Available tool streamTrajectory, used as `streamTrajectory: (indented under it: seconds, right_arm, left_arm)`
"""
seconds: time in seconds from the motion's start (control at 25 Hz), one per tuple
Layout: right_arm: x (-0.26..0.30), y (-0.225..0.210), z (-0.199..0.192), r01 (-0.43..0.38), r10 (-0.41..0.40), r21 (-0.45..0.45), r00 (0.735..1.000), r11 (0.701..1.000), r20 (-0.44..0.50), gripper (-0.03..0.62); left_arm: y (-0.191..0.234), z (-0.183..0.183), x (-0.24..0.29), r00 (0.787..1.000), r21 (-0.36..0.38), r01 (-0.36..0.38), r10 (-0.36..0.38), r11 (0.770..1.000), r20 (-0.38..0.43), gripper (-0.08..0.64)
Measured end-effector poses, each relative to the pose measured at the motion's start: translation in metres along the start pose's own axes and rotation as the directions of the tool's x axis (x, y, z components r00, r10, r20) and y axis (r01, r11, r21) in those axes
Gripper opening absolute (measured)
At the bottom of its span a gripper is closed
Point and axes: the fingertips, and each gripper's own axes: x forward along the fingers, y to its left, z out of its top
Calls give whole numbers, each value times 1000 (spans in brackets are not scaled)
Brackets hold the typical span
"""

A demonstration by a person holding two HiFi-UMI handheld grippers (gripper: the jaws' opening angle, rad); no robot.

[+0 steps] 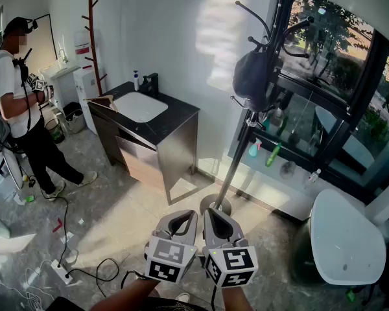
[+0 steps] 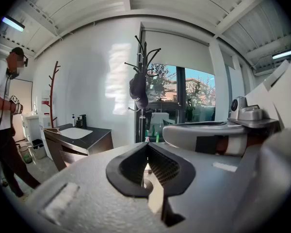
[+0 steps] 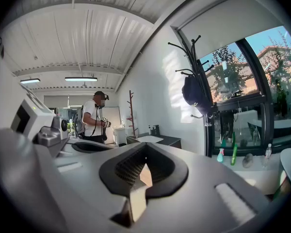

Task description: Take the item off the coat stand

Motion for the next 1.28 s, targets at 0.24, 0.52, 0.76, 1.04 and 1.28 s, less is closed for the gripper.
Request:
streamTrajectory:
  seconds: [0.24,0.52,0.76,1.04,1.28]
  right_arm:
    - [3,-5,2,-18,18,8,1000,1000,2,5]
    - [33,-3,1,-43,43,3,999,999,-3,6]
    - [78,-14,4,-13,13,1,1000,1000,-11,6]
    - [136,-31,21,75,-75,15,997,997,-8,6]
    - [177,-39,34,156,-156,1,988,988,-4,6]
  left_arm:
    - [2,6,4,1000,-5,-19,19,1000,1,-3]
    - [28,7,21,999,-18,-37,37,999,7,-3]
    - [60,15,54,1000,-17,-5,5,1000,6,-3]
    - [106,37,98,998,-1,66,-66,998,4,-3]
    - [138,55,131,990,8,142,-142,990,13,-3]
